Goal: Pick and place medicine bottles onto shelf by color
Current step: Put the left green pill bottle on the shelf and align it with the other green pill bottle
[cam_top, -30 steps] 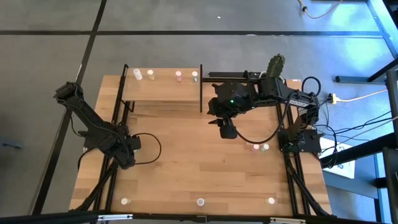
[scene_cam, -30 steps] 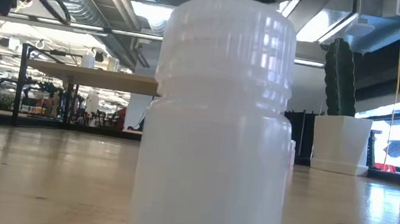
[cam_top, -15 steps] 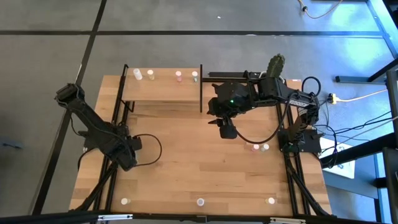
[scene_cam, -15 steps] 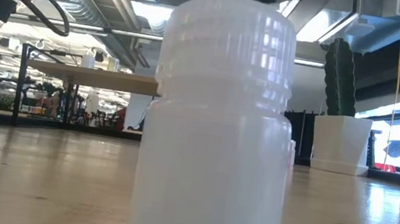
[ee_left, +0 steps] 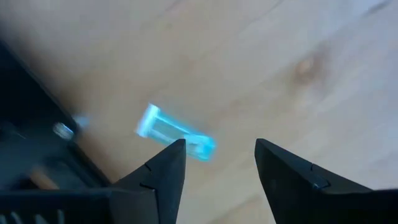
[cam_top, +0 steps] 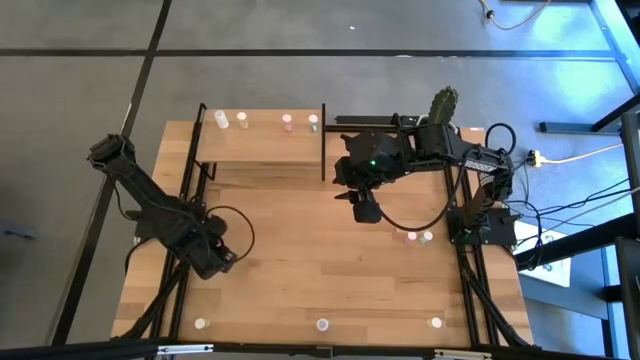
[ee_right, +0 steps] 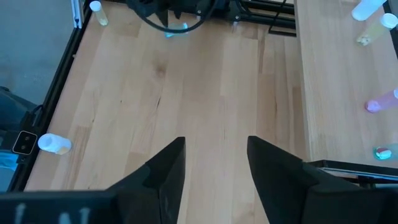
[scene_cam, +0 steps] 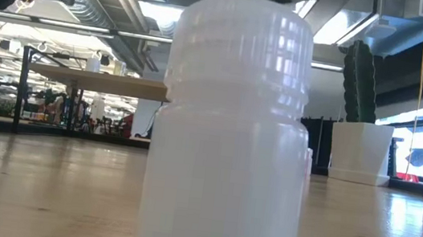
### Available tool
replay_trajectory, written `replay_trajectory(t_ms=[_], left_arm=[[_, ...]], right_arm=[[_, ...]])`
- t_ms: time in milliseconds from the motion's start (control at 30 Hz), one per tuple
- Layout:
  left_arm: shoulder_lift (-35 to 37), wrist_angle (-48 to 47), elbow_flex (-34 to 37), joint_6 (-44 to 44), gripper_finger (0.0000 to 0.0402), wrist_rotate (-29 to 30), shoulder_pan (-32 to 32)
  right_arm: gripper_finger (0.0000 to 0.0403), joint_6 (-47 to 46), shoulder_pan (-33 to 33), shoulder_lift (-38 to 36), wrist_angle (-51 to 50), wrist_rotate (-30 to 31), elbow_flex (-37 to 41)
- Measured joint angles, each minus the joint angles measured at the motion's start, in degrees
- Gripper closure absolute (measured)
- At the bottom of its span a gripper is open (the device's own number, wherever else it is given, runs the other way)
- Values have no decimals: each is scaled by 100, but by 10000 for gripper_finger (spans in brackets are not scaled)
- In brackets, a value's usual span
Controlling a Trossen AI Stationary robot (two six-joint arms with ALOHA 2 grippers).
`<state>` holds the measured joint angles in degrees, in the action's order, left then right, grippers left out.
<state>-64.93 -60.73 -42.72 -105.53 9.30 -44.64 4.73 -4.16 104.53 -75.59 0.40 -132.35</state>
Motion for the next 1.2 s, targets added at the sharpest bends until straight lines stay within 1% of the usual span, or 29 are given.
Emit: replay_trajectory(t_ms=[133, 233, 367, 433, 600, 933, 1200], left_arm=[[0, 120, 0, -1188, 216, -8, 0], [0, 124, 0, -2060, 216, -145, 0], [-68, 123, 0, -2947, 216, -321, -4], [-158, 144, 0, -3323, 216, -518, -2], [-547, 182, 0, -3658, 216, -914, -2], [-1031, 89, 0, -3687, 216, -894, -2], [-1467, 56, 0, -3686, 216, -728, 76]], right_arm=[[228, -3, 2, 0, 0, 0, 0], [228, 9, 0, 0, 0, 0, 0], [228, -1, 0, 0, 0, 0, 0], [228, 9, 0, 0, 0, -1, 0], [228, 7, 0, 0, 4, -2, 0], [228, -3, 1, 0, 9, -1, 0], [228, 9, 0, 0, 15, -2, -1]])
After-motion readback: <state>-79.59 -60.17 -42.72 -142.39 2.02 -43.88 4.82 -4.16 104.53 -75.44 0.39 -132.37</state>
